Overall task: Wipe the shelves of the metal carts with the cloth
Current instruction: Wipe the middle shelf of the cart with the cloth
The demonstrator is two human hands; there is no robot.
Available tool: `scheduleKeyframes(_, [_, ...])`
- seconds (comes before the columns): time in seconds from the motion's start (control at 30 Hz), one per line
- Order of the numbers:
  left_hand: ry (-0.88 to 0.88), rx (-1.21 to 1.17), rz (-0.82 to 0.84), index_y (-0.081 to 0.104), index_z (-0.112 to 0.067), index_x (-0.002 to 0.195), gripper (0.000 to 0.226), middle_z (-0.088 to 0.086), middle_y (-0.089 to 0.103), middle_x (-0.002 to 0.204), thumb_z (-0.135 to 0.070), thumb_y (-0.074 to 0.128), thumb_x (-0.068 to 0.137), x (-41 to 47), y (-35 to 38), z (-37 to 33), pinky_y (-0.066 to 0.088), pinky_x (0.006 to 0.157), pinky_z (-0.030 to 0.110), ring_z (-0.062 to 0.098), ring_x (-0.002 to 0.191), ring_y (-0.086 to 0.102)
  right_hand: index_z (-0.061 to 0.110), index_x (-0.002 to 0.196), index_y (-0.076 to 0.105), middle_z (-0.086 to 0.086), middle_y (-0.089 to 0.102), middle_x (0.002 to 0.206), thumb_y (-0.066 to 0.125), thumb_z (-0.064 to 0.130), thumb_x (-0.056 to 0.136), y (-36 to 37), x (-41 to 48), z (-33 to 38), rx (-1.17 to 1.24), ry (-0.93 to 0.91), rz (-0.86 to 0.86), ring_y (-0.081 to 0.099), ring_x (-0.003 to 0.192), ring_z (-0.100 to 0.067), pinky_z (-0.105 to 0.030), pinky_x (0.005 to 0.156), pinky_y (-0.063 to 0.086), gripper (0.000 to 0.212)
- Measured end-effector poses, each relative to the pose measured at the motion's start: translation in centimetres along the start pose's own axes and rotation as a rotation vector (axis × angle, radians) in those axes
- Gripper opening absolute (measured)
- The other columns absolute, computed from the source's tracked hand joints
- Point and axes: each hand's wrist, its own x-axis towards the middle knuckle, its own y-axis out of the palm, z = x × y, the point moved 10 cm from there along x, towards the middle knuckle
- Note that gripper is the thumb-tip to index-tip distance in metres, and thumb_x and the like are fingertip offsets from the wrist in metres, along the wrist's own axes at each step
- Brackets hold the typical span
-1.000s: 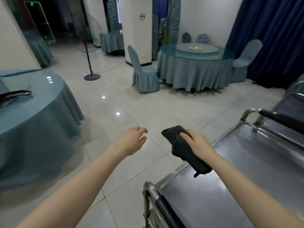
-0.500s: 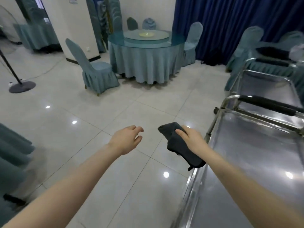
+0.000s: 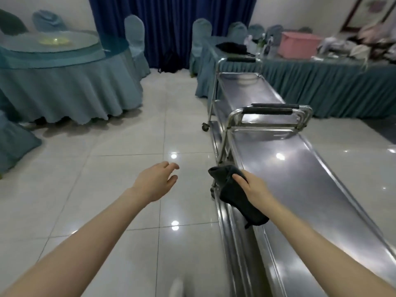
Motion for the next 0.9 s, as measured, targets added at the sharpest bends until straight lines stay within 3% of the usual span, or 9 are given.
scheduleKeyframes(0.3, [0.347, 0.029, 0.136, 0.044, -0.031, 0.135, 0.037, -0.007, 0.054, 0.127, -0.040, 0.039, 0.100, 16.5, 4.4, -0.6, 0.048, 0.083, 0.032, 0.016, 0.113, 0.055, 0.014, 0.118, 0.063, -0.003, 0.068, 0.105, 0.047, 0.028, 0.103, 0.6, 9.4, -3.3, 0.181, 0.196, -0.306, 0.061, 0.098, -0.022, -0.029, 0.078, 0.040, 0.026])
scheduleKeyframes(0.37, [0.398, 0.037, 0.141, 0.043, -0.032, 0.135, 0.037, -0.006, 0.054, 0.127, -0.041, 0.039, 0.100, 20.3, 4.4, -0.6, 0.047, 0.080, 0.031, 0.016, 0.112, 0.055, 0.016, 0.118, 0.064, -0.001, 0.068, 0.105, 0.048, 0.029, 0.103, 0.5, 11.2, -3.4, 0.189, 0.226, -0.341, 0.062, 0.098, -0.021, -0.031, 0.081, 0.043, 0.026])
scheduleKeyframes(0.47, [0.458, 0.011, 0.158, 0.044, -0.033, 0.135, 0.037, -0.007, 0.055, 0.127, -0.041, 0.040, 0.099, 25.3, 4.7, -0.6, 0.044, 0.080, 0.028, 0.016, 0.112, 0.056, 0.027, 0.112, 0.064, 0.004, 0.069, 0.099, 0.047, 0.034, 0.102, 0.2, 13.3, -4.2, 0.211, 0.312, -0.379, 0.063, 0.097, -0.022, -0.024, 0.076, 0.044, 0.021])
scheduleKeyframes(0.57, [0.554, 0.006, 0.235, 0.043, -0.033, 0.135, 0.036, -0.006, 0.055, 0.125, -0.040, 0.038, 0.099, 29.1, 6.5, -1.2, 0.048, 0.085, 0.032, 0.017, 0.113, 0.054, 0.026, 0.127, 0.061, -0.004, 0.070, 0.113, 0.046, 0.039, 0.102, 0.3, 15.0, -5.1, 0.216, 0.411, -0.407, 0.063, 0.105, -0.026, -0.036, 0.088, 0.048, 0.032])
scheduleKeyframes(0.77, [0.799, 0.009, 0.354, 0.045, -0.026, 0.136, 0.037, -0.001, 0.054, 0.121, -0.037, 0.037, 0.101, 35.5, 10.1, -3.6, 0.049, 0.087, 0.038, 0.022, 0.112, 0.054, 0.026, 0.131, 0.058, -0.001, 0.069, 0.117, 0.042, 0.041, 0.102, 1.3, 16.5, -6.1, 0.172, 0.603, -0.527, 0.062, 0.105, -0.025, -0.034, 0.085, 0.047, 0.036])
scheduleKeyframes(0.9, [0.955, 0.003, 0.438, 0.047, -0.024, 0.134, 0.035, 0.000, 0.053, 0.122, -0.035, 0.039, 0.101, 38.1, 12.8, -3.8, 0.039, 0.083, 0.026, 0.022, 0.112, 0.053, 0.024, 0.126, 0.061, 0.000, 0.069, 0.111, 0.044, 0.040, 0.102, 2.5, 16.9, -5.4, 0.168, 0.716, -0.647, 0.062, 0.102, -0.024, -0.036, 0.086, 0.048, 0.033])
